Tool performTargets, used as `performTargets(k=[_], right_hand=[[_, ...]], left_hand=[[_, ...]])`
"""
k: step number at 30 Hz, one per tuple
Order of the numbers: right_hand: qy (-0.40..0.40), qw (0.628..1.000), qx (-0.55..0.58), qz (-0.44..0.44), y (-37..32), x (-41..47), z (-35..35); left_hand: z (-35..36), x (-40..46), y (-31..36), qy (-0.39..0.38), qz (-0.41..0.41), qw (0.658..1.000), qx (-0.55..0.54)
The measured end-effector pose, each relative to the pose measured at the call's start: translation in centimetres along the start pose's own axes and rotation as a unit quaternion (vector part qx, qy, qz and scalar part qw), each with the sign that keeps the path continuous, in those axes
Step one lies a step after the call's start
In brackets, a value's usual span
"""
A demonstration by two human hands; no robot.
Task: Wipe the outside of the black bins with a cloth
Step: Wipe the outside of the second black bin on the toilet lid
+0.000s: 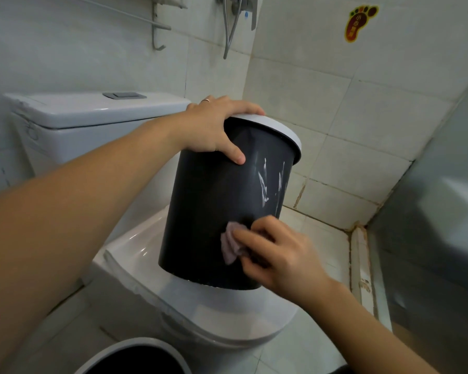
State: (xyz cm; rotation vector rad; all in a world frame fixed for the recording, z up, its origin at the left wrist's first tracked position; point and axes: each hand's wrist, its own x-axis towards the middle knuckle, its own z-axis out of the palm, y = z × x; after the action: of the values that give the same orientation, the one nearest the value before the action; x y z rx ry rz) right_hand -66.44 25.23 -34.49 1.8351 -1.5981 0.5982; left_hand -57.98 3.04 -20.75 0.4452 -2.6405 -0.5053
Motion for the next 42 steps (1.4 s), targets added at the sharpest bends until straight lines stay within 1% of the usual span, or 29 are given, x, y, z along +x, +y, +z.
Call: performTargets(k=[2, 4, 8, 11, 12, 14, 17, 19, 21, 24, 26, 32, 37, 42], right_hand=[[-0.011, 1.0, -0.01, -0.026, 0.2, -0.2, -0.2], [0.0, 0.999, -0.026, -0.024, 0.8, 0.9, -0.5], [0.063, 0.994, -0.044, 0.071, 2.4, 4.8, -1.6], [0.065, 0.989, -0.043, 0.126, 2.9, 6.3, -1.8], [0.068, 0.989, -0.04, 0.126, 2.7, 6.1, -1.8], [0.064, 0.993, -0.031, 0.092, 1.9, 5.0, -1.5], [0.029, 0.999, -0.017, 0.033, 0.9, 2.9, -1.1], [0.02, 0.999, -0.027, 0.023, 0.9, 2.6, -1.2], [0.047, 0.997, -0.049, 0.043, 1.5, 3.4, -1.5], [0.11, 0.983, -0.063, 0.129, 3.0, 5.6, -2.4], [0.126, 0.977, -0.058, 0.16, 3.7, 7.0, -2.9], [0.115, 0.985, -0.066, 0.107, 3.5, 8.9, -2.6], [0.116, 0.979, -0.08, 0.144, 5.5, 7.0, -3.3], [0.112, 0.979, -0.069, 0.154, 5.8, 7.3, -3.2]], left_hand=[[0.0, -0.1, 0.1, -0.004, 0.007, 1.0, 0.001], [0.0, -0.1, 0.4, -0.004, 0.011, 1.0, 0.006], [0.0, -0.1, 0.6, -0.007, 0.022, 1.0, 0.005], [-0.2, -0.3, 0.6, -0.014, 0.022, 1.0, 0.0], [-0.2, -0.4, 0.5, -0.014, 0.02, 1.0, -0.002], [-0.3, -0.6, 0.4, -0.013, 0.014, 1.0, -0.007], [-0.4, -0.9, 0.2, -0.014, 0.009, 1.0, -0.013], [-0.5, -0.9, 0.3, -0.018, 0.012, 1.0, -0.007], [-0.6, -1.0, 0.5, -0.026, 0.018, 0.999, 0.005], [-0.7, -1.2, 1.0, -0.038, 0.023, 0.999, 0.011], [-0.7, -1.3, 1.4, -0.04, 0.029, 0.999, 0.022], [-0.7, -1.3, 2.1, -0.041, 0.049, 0.998, 0.025], [-1.0, -1.6, 1.5, -0.049, 0.026, 0.998, 0.011], [-0.9, -1.3, 1.2, -0.046, 0.022, 0.999, -0.003]])
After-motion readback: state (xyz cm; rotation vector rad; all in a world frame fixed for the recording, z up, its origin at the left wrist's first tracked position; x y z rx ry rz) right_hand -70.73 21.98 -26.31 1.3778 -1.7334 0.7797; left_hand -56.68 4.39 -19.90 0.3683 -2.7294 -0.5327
